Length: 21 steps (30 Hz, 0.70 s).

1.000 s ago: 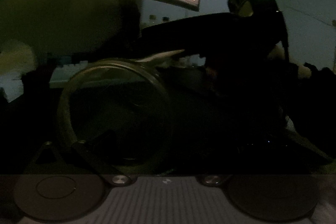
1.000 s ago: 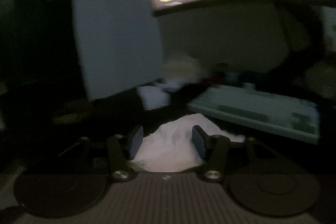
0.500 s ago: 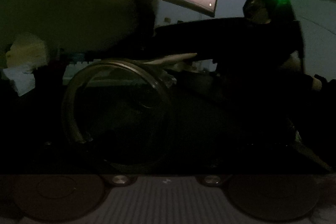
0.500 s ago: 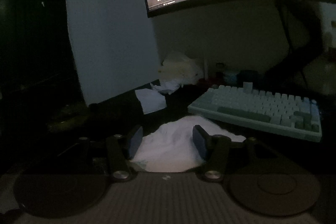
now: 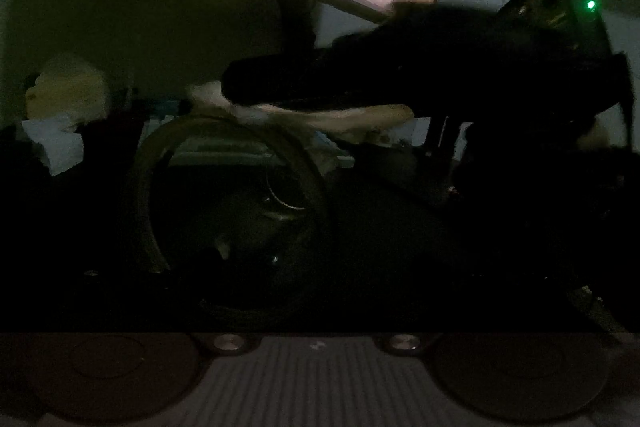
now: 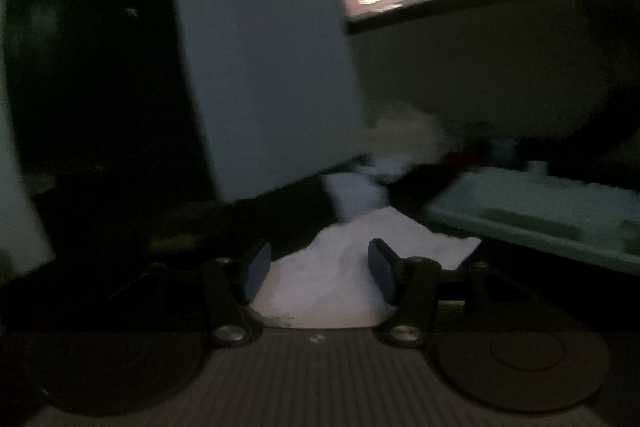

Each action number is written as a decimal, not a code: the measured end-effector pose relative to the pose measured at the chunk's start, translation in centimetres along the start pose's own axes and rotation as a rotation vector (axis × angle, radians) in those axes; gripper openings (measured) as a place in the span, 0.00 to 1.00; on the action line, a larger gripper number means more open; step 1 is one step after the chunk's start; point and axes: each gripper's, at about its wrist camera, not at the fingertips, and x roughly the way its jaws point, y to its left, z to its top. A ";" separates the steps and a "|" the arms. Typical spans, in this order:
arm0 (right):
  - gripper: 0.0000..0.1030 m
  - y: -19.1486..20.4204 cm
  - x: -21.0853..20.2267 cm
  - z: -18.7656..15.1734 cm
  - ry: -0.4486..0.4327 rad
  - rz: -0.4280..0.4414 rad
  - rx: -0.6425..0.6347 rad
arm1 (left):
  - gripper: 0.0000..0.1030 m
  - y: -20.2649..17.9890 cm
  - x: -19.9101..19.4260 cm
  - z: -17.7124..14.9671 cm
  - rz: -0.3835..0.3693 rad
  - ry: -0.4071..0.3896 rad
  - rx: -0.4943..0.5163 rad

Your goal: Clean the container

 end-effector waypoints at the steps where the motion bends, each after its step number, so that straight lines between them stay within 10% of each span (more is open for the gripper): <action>1: 0.61 0.0 0.1 0.0 0.000 0.009 -0.002 | 1.00 0.0 -0.1 -0.1 0.004 0.000 0.000; 8: 0.61 -1.4 0.8 0.5 -0.012 -0.049 0.025 | 1.00 0.1 -0.5 -0.2 0.022 -0.005 -0.008; 21: 0.94 -0.5 -0.3 2.1 -0.115 0.076 -0.051 | 1.00 0.6 -0.5 -0.3 0.020 -0.018 -0.013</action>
